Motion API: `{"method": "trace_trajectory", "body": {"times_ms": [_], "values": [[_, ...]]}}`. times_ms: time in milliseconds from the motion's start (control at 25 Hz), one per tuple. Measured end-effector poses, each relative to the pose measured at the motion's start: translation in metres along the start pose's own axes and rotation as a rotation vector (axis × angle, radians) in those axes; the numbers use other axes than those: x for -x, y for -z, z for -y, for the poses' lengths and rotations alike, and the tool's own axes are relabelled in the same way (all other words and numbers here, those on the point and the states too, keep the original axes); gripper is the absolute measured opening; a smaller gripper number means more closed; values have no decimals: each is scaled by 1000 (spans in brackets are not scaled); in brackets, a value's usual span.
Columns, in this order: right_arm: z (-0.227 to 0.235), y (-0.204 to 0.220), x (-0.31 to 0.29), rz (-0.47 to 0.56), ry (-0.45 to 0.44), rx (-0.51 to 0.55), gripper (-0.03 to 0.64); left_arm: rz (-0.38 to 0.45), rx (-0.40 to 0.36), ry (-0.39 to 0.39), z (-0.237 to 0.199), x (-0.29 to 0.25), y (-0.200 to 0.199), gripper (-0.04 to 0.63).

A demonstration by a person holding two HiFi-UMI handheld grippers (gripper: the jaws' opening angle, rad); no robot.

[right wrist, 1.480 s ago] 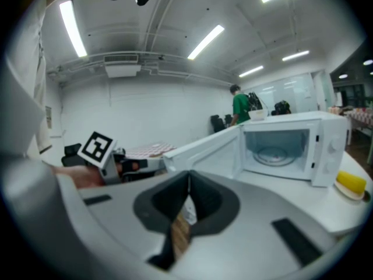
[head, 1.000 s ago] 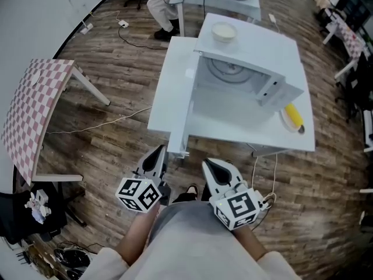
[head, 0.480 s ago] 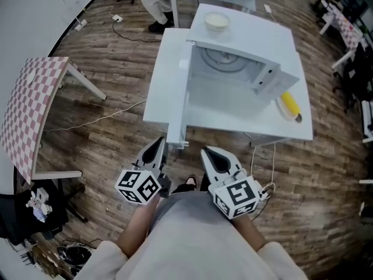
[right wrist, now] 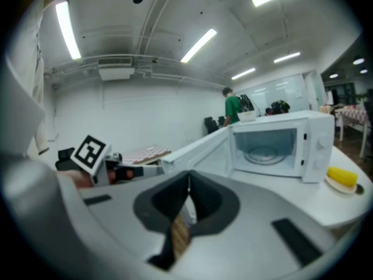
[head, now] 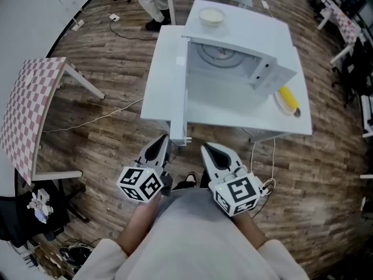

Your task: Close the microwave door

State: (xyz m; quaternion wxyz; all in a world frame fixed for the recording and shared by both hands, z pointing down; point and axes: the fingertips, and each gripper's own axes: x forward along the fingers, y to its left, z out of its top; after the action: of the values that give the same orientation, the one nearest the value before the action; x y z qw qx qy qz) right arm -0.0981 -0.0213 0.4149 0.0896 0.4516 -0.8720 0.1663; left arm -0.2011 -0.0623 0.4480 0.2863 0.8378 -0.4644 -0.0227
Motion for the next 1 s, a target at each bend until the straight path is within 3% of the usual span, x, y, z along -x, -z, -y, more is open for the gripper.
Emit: {"method": "trace_trajectory", "body": {"times_ms": [1000], "values": [[18, 2, 11, 7, 52, -20, 23, -56, -18, 81, 28, -21, 9, 18]]}}
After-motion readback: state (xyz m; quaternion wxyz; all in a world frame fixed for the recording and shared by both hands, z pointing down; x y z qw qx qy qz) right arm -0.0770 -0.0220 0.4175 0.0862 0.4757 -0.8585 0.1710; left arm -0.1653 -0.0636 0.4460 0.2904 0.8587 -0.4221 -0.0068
